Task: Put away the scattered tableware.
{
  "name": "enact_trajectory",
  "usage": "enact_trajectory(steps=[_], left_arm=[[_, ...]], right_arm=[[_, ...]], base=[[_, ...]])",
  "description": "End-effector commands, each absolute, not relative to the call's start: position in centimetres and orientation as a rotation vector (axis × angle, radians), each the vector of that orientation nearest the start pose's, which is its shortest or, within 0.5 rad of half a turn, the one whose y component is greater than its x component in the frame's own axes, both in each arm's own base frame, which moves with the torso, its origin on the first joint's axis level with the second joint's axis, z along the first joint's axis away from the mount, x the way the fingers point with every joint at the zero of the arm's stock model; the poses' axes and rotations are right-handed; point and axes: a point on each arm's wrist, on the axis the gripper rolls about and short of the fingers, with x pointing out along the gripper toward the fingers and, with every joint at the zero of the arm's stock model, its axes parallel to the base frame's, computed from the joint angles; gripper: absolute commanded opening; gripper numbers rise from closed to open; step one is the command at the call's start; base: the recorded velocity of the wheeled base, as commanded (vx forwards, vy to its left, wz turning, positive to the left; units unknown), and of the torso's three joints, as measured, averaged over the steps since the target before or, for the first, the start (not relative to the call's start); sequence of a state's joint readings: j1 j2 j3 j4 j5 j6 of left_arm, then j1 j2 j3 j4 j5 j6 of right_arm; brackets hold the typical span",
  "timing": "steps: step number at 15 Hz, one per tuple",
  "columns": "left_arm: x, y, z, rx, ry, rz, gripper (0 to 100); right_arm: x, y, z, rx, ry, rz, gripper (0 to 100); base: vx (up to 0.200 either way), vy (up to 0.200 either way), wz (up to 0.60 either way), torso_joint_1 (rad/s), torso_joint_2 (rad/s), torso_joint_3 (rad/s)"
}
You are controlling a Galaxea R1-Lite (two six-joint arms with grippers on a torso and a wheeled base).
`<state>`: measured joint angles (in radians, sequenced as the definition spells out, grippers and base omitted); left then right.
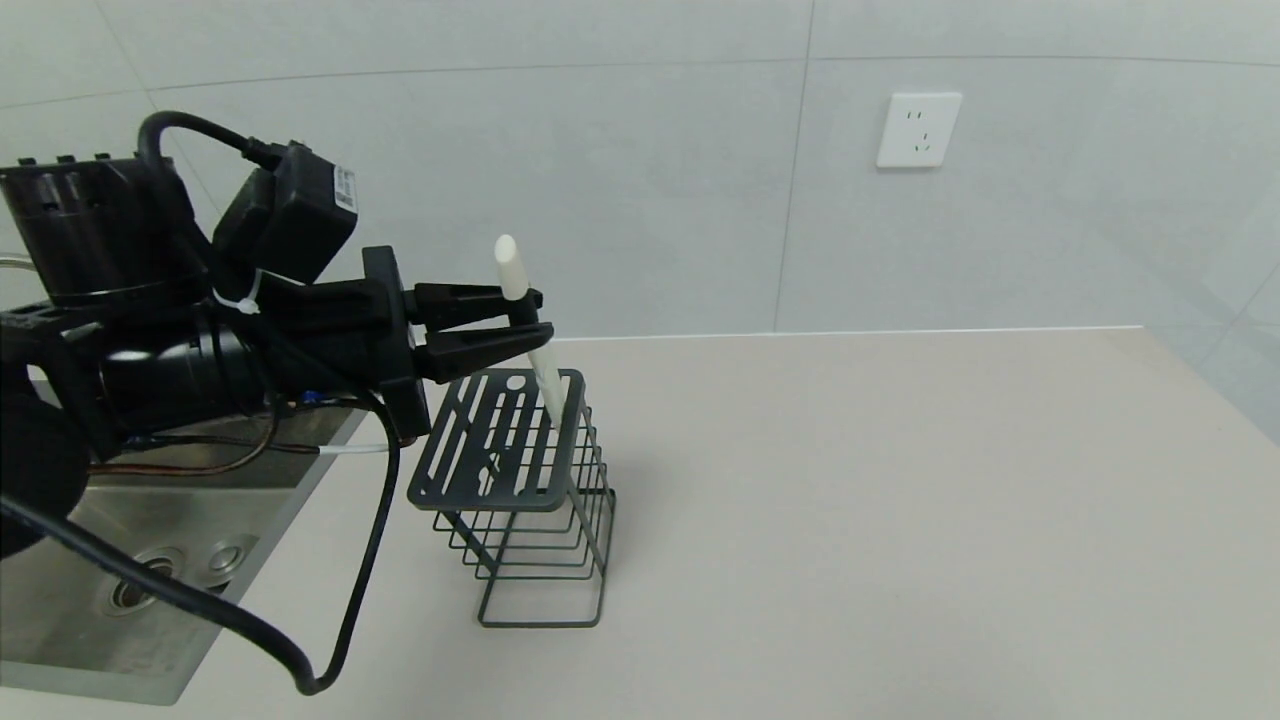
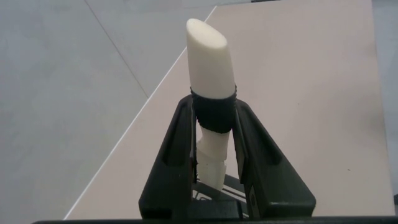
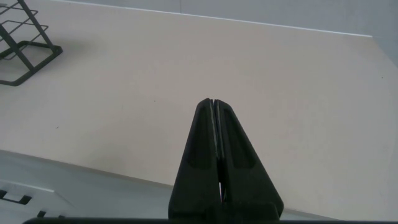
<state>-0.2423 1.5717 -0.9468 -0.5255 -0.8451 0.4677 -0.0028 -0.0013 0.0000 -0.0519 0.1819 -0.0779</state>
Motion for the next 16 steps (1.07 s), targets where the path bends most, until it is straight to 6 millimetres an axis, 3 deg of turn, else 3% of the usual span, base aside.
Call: enact_trajectory(steps=[1,16], left_arm=[[27.1,-8.4,24.4,0.384,-0.140,-1.091,0],[27.8,-8.6,22.4,0.367,-0.078,-1.101,0]], right_arm=[[-2.3,0.4,8.1,-0.083,-0.059,0.177,0],[-2.3,0.4,8.1,-0.081,-0.059,0.177,0]], base=[[0.000,0.000,0.00,0.000,0.00,0.000],[0.000,0.000,0.00,0.000,0.00,0.000]])
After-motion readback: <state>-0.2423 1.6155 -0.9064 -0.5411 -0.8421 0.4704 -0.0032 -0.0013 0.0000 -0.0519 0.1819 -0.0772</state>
